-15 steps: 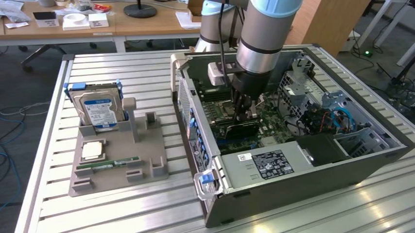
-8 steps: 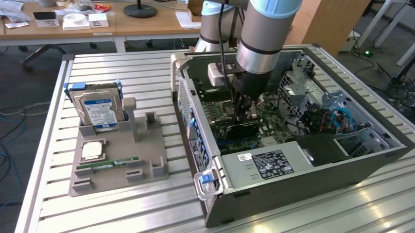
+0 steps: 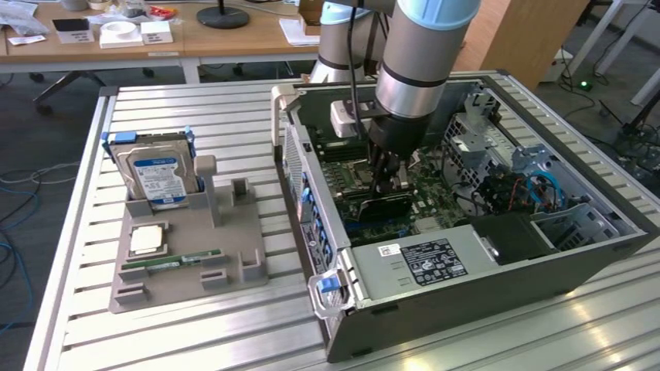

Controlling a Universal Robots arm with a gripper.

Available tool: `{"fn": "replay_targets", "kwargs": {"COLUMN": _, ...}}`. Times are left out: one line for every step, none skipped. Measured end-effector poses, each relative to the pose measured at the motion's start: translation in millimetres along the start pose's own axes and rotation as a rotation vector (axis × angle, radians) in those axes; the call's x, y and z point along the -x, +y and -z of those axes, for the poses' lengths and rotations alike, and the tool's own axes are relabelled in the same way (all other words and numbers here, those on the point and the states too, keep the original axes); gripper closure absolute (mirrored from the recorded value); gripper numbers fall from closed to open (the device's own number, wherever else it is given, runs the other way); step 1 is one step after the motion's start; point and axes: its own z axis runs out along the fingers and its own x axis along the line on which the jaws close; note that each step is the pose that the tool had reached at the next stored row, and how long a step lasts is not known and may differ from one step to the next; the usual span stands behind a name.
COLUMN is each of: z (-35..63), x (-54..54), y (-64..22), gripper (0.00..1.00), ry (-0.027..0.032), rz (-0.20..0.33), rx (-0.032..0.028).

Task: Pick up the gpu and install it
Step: 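Press down on the gpu until it lock into place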

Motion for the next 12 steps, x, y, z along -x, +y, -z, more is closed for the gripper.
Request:
{"fn": "replay_targets", "kwargs": {"z": 0.0, "x": 0.0, "y": 0.0, "gripper": 0.89, "ry": 0.0, "rz": 0.0, "rx": 0.0}}
{"fn": "replay_targets", "kwargs": {"z": 0.0, "x": 0.0, "y": 0.0, "gripper": 0.89, "ry": 0.0, "rz": 0.0, "rx": 0.0001}}
{"fn": "replay_targets", "kwargs": {"z": 0.0, "x": 0.0, "y": 0.0, "gripper": 0.89, "ry": 0.0, "rz": 0.0, "rx": 0.0001}}
{"fn": "replay_targets", "kwargs": {"z": 0.0, "x": 0.0, "y": 0.0, "gripper": 0.89, "ry": 0.0, "rz": 0.0, "rx": 0.0001}}
{"fn": "replay_targets", "kwargs": {"z": 0.0, "x": 0.0, "y": 0.0, "gripper": 0.89, "ry": 0.0, "rz": 0.0, "rx": 0.0001}}
{"fn": "replay_targets", "kwargs": {"z": 0.0, "x": 0.0, "y": 0.0, "gripper": 0.89, "ry": 0.0, "rz": 0.0, "rx": 0.0001}}
{"fn": "replay_targets", "kwargs": {"z": -0.1, "x": 0.0, "y": 0.0, "gripper": 0.89, "ry": 0.0001, "rz": 0.0, "rx": 0.0001}}
{"fn": "replay_targets", "kwargs": {"z": -0.3, "x": 0.0, "y": 0.0, "gripper": 0.89, "ry": 0.0001, "rz": 0.0, "rx": 0.0001}}
{"fn": "replay_targets", "kwargs": {"z": -0.4, "x": 0.0, "y": 0.0, "gripper": 0.89, "ry": 0.0, "rz": 0.0, "rx": 0.0001}}
{"fn": "replay_targets", "kwargs": {"z": -0.4, "x": 0.0, "y": 0.0, "gripper": 0.89, "ry": 0.0001, "rz": 0.0, "rx": 0.0001}}
{"fn": "replay_targets", "kwargs": {"z": -0.4, "x": 0.0, "y": 0.0, "gripper": 0.89, "ry": 0.0001, "rz": 0.0, "rx": 0.0001}}
{"fn": "replay_targets", "kwargs": {"z": -0.4, "x": 0.0, "y": 0.0, "gripper": 0.89, "ry": 0.0001, "rz": 0.0, "rx": 0.0001}}
